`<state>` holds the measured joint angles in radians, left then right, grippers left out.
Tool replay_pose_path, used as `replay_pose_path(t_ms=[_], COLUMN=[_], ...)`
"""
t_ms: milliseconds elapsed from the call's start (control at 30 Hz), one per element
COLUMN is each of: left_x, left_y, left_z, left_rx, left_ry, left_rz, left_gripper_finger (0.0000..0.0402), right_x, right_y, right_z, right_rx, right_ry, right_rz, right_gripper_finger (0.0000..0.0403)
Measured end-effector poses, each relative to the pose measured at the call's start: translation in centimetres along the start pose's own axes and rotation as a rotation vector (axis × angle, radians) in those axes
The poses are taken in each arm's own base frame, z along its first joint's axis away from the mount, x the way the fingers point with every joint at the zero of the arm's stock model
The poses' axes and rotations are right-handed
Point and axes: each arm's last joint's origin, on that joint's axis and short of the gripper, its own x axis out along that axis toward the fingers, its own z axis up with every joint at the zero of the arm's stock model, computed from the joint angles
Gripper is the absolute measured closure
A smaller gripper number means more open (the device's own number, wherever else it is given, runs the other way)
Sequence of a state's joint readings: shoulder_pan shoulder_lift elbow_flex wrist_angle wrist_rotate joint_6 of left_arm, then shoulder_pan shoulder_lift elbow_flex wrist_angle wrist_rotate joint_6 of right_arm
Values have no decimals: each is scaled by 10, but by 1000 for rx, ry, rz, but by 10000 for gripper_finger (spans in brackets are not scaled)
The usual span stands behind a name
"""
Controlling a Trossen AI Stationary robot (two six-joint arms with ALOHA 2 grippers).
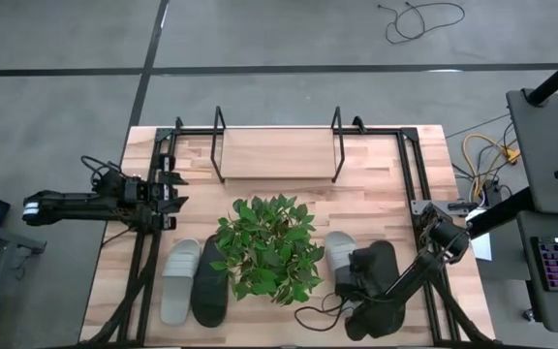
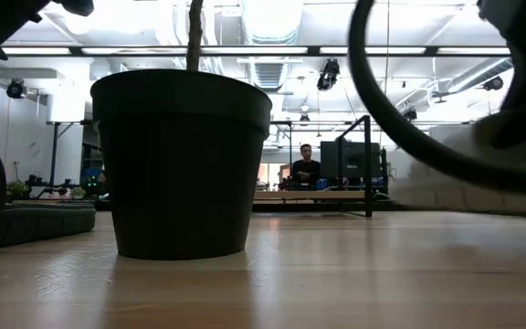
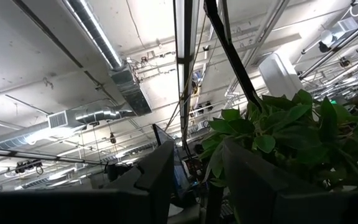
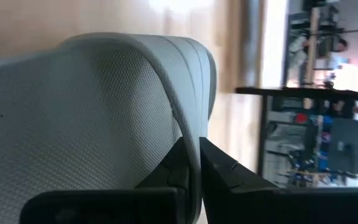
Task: Pick and place slides into the shelf
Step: Put the right gray slide on the shelf
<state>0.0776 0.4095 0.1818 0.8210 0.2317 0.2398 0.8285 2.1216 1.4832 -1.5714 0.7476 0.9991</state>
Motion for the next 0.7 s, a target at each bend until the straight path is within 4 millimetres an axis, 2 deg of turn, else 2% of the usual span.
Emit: replay_pose_path(t_ms=[300, 467, 700], left_x=[0, 0, 0], left_y=[0, 0, 0], left_z=[0, 0, 0], left_rx=[-1, 0, 0], left_ry=[2, 2, 0], left_rz=[0, 0, 0], left_gripper_finger=[278, 278, 278], right_x=[-16, -30, -41], right_y=[-29, -64, -117], right_z=[6, 1, -21], right_rx=[163, 230, 262], right_ry=[-124, -218, -298], right_rz=[10, 34, 86], right_gripper_finger=[391, 391, 391])
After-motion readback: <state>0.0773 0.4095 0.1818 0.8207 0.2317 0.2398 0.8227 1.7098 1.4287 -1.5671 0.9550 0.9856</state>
